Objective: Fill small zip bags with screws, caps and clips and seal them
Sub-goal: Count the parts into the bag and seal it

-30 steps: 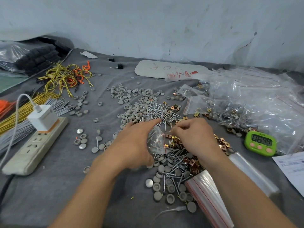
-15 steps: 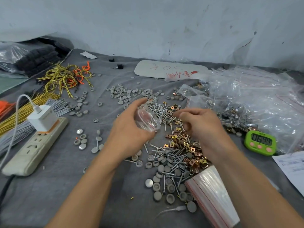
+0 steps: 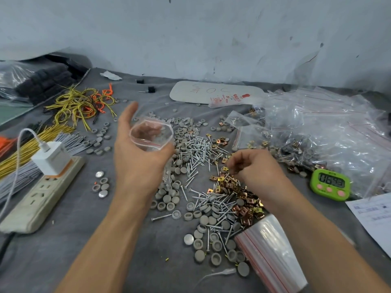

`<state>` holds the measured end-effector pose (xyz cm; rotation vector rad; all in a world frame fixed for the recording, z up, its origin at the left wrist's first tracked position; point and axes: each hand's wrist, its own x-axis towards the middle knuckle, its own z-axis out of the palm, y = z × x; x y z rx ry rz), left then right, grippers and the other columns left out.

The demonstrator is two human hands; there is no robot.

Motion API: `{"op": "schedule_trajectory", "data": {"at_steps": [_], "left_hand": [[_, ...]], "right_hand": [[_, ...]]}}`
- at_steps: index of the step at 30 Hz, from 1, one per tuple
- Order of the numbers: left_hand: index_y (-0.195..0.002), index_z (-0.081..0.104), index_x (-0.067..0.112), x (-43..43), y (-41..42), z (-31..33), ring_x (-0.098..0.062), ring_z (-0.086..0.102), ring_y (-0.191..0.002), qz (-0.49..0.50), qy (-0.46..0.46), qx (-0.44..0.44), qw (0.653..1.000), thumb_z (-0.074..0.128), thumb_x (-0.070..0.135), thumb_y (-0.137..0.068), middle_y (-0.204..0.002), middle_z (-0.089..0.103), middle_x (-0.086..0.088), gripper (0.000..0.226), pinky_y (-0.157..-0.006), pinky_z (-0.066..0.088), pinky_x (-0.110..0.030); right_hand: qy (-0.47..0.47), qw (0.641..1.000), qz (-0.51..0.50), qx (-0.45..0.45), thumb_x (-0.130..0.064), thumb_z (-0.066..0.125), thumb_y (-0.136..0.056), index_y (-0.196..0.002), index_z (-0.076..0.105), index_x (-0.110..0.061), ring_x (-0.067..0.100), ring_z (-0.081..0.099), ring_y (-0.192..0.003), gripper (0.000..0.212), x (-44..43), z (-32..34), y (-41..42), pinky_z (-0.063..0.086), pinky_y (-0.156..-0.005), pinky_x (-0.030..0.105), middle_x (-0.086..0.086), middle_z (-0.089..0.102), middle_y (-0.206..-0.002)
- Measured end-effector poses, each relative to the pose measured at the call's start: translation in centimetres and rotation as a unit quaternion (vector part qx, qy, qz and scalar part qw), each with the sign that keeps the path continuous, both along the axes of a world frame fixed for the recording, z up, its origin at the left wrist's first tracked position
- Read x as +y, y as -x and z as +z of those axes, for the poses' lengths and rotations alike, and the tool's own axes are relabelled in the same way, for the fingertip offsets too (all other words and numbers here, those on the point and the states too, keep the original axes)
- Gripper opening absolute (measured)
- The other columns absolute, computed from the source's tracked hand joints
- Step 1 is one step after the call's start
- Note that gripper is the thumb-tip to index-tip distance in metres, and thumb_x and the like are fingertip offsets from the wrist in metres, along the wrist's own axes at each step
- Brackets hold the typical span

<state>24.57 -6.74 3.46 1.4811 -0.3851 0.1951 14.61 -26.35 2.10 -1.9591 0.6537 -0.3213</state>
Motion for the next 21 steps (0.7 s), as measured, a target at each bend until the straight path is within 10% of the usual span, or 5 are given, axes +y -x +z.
{"op": "schedule_trajectory", "data": {"at_steps": [4, 9, 15, 21], "left_hand": [[-0.146, 0.038, 0.046, 0.1, -0.2, -0.6, -0.003, 0.069, -0.1, -0.015, -0.065, 0.053, 0.996, 0.082, 0.016, -0.062, -0.117, 0.066, 0.013, 0.1, -0.084, 0.054, -0.027], [-0.125, 0.061, 0.034, -0.7, -0.6, -1.3, -0.008, 0.069, -0.1, -0.027, -0.156, 0.125, 0.979, 0.081, 0.016, -0.076, -0.111, 0.072, 0.014, 0.055, -0.098, 0.054, -0.042], [-0.115, 0.062, 0.044, -1.8, 0.6, -1.2, 0.0, 0.071, -0.093, -0.137, -0.238, 0.041, 0.961, 0.08, 0.017, -0.069, -0.108, 0.072, 0.022, 0.056, -0.078, 0.059, -0.029], [-0.11, 0.055, 0.052, -2.8, 1.8, -0.9, 0.002, 0.066, -0.085, -0.137, -0.29, -0.024, 0.947, 0.067, 0.047, -0.053, -0.098, 0.067, 0.025, 0.059, -0.072, 0.058, -0.034]], "right_hand": [[0.145, 0.988, 0.025, 0.038, 0.0, 0.076, -0.084, -0.072, 0.077, -0.029, 0.001, 0.07, -0.073, 0.031, 0.4, 0.2, -0.1, 0.051, -0.065, 0.012, -0.013, 0.075, -0.074], [0.059, 0.997, -0.003, -0.045, -0.006, 0.082, -0.084, -0.096, 0.08, -0.03, 0.0, 0.074, -0.075, 0.027, 1.4, 0.7, 0.1, 0.061, -0.079, 0.02, -0.013, 0.078, -0.085], [-0.004, 0.98, -0.049, -0.195, -0.01, 0.087, -0.078, -0.081, 0.081, -0.024, 0.007, 0.073, -0.063, 0.016, 2.6, 2.8, 0.3, 0.057, -0.06, 0.021, -0.008, 0.078, -0.074], [0.059, 0.977, 0.049, -0.2, -0.001, 0.076, -0.085, -0.09, 0.083, -0.031, -0.002, 0.074, -0.08, 0.031, 3.8, 3.2, -0.5, 0.057, -0.075, 0.014, -0.019, 0.078, -0.082]]}}
